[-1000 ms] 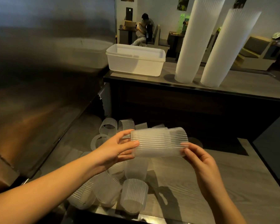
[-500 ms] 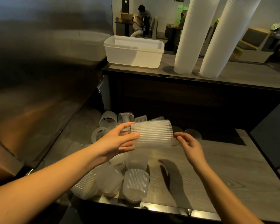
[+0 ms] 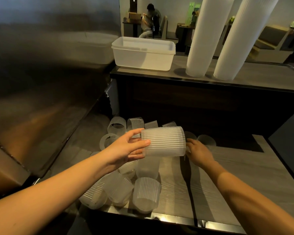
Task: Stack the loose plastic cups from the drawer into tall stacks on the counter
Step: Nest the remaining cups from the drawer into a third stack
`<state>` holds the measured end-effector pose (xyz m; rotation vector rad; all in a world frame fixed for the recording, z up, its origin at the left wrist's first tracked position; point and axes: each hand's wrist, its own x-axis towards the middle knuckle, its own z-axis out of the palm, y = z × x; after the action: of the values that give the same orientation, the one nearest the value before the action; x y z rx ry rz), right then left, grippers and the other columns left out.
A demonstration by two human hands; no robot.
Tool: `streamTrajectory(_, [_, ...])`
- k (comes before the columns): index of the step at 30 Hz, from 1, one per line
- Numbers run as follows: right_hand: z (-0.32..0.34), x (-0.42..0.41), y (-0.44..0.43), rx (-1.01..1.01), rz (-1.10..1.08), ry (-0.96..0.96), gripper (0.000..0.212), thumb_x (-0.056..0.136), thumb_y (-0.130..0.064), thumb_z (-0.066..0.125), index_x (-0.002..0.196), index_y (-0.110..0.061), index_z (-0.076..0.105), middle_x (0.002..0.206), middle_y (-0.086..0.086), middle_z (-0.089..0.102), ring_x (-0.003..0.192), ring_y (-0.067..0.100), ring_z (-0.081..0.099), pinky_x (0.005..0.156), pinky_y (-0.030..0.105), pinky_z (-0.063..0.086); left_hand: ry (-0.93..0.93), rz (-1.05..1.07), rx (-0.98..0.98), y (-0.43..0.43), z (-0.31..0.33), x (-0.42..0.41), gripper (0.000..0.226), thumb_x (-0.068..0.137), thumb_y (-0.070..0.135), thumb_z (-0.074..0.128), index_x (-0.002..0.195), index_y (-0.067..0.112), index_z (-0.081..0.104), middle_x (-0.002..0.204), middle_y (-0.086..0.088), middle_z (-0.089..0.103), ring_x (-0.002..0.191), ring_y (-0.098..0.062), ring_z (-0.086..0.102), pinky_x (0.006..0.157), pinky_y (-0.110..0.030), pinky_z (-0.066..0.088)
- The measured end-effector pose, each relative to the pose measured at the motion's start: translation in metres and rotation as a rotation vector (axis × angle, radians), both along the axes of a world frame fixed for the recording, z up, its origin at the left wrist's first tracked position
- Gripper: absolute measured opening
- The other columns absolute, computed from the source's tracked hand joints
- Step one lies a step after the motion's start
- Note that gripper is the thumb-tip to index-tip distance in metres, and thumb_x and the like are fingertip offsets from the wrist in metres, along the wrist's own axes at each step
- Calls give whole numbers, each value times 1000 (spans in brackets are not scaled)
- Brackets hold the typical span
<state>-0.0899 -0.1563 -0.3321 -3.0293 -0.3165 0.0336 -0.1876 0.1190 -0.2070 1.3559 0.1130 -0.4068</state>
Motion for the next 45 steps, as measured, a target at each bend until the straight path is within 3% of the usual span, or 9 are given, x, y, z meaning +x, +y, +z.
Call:
streamTrajectory(5, [1, 5, 5, -2, -12, -87, 36, 92, -21, 49, 128, -15, 49, 127, 4, 53, 113, 21, 52, 89, 29, 44, 6, 7, 2, 0, 1, 1, 54, 76, 14, 67, 126, 22, 48, 110, -2, 65, 98, -22, 65, 83, -33, 54])
streamTrajectory(14, [-8, -15, -3, 208, -15, -141, 18, 88, -16, 55, 106, -16, 54, 108, 4, 56, 94, 14, 55, 77, 19, 41, 2, 2, 23, 1, 2, 3, 63, 66, 20, 70, 125, 24, 49, 115, -2, 64, 97, -19, 67, 84, -32, 55])
streamTrajectory(22, [41, -67, 12, 1215, -285, -97, 21, 85, -4, 57, 86, -24, 60, 91, -1, 62, 89, 10, 59, 77, 19, 47, 15, 53, 16, 2, 2, 5, 70, 61, 21, 70, 127, 23, 49, 117, -3, 63, 100, -21, 66, 83, -32, 56])
streamTrajectory(26, [82, -89, 8, 1778, -368, -49, 17, 68, -15, 67, 83, -18, 62, 74, -6, 68, 74, 4, 65, 64, 11, 52, 18, 59, 10, 3, 3, 6, 70, 61, 21, 71, 127, 21, 50, 115, -4, 65, 101, -22, 66, 84, -34, 55])
streamTrajectory(29, [103, -96, 5, 2009, -365, -34, 11, 74, -8, 60, 76, -17, 64, 65, -6, 69, 64, 3, 66, 61, 12, 53, 24, 67, -4, 4, 2, 7, 71, 61, 20, 70, 128, 20, 48, 116, -6, 64, 96, -21, 67, 83, -33, 56])
streamTrajectory(33, [111, -104, 15, 2061, -314, 50, 13, 50, -19, 77, 62, -21, 73, 67, -2, 70, 64, 5, 67, 60, 15, 54, 33, 54, -12, 2, 1, 5, 60, 62, 18, 69, 119, 22, 53, 113, -7, 65, 85, -17, 70, 80, -33, 56])
streamTrajectory(37, [103, -106, 26, 1989, -330, 73, 52, 22, -41, 91, 67, -22, 74, 70, -2, 71, 67, 5, 68, 60, 14, 53, 40, 46, -9, -1, 2, 3, 55, 63, 17, 68, 116, 23, 53, 107, -7, 65, 68, -11, 68, 75, -31, 56])
streamTrajectory(41, [105, -112, 36, 1885, -307, 133, 20, 52, -26, 74, 71, -18, 72, 73, -1, 70, 71, 6, 67, 61, 11, 51, 39, 37, 6, -3, 4, 2, 52, 74, 11, 64, 123, 20, 50, 106, -7, 62, 54, -6, 64, 59, -21, 56])
streamTrajectory(45, [105, -117, 50, 1802, -212, 211, 32, 50, -28, 80, 78, -15, 69, 79, 2, 69, 75, 9, 66, 67, 15, 54, 43, 25, 45, -4, 3, 0, 53, 79, 9, 63, 128, 20, 47, 110, -7, 60, 53, -4, 63, 58, -18, 54])
